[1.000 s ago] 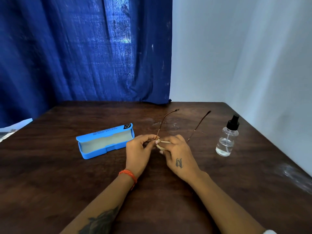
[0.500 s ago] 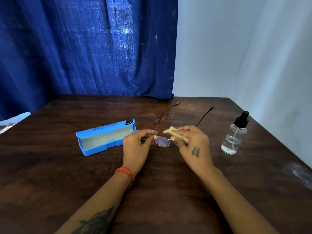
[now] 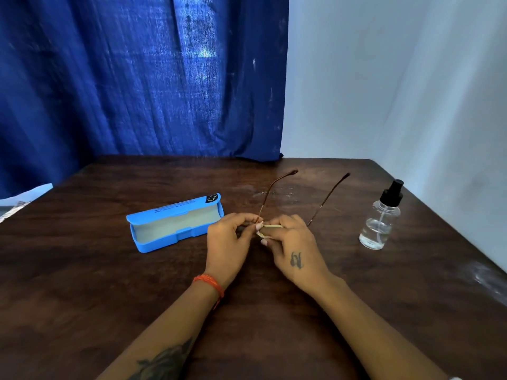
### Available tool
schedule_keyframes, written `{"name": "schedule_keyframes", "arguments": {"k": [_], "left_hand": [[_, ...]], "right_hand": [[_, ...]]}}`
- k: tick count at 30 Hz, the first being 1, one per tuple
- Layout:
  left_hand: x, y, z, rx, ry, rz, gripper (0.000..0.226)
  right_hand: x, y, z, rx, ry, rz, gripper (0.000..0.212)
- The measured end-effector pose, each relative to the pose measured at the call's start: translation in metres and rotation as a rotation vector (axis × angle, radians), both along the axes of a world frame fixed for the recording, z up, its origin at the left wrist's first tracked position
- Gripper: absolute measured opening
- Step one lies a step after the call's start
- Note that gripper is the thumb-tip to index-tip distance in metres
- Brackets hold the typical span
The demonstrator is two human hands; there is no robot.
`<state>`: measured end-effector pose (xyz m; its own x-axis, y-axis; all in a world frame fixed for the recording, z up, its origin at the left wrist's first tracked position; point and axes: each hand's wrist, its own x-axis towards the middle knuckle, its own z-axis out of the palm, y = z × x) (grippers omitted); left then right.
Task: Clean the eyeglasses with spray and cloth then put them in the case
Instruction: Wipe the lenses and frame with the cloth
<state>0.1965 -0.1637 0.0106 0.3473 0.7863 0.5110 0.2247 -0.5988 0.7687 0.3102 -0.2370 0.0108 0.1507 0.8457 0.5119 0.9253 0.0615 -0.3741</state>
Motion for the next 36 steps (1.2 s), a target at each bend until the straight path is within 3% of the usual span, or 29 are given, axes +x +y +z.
{"name": "schedule_keyframes", "arguments": {"k": [5,10,14,19,22,28,31,33,36], "left_hand": [[-0.001,-0.003,0.003,0.071,0.038,0.002,0.017],[-0.002,-0.001,0.004,0.117,0.055,0.012,0.016],[-0.001,0.001,0.001,0.114,0.042,0.021,0.018],[0.0,0.003,-0.001,0.086,-0.031,0.072,0.019],[-0.001,0.005,-0.001,0.063,-0.052,0.1,0.017],[-0.001,0.003,0.0,0.127,0.005,0.051,0.018],[-0.001,0.003,0.001,0.194,0.013,0.03,0.016],[-0.001,0.003,0.002,0.21,0.011,0.026,0.014],[-0.001,0.003,0.003,0.206,-0.002,0.02,0.012]], "right_hand": [[0.001,-0.009,0.008,0.049,-0.127,-0.09,0.016],[-0.007,-0.007,0.006,-0.075,-0.309,-0.228,0.032],[-0.007,0.0,0.001,-0.111,-0.24,-0.167,0.033],[0.0,0.0,0.0,-0.018,-0.045,0.007,0.031],[0.002,-0.002,0.003,0.013,-0.036,0.063,0.028],[0.014,-0.012,0.014,-0.021,-0.098,-0.078,0.029],[0.015,-0.015,0.019,0.109,0.028,-0.196,0.044],[0.017,-0.013,0.023,0.153,0.241,-0.224,0.049],[0.022,-0.01,0.024,0.176,0.492,-0.263,0.028]]}}
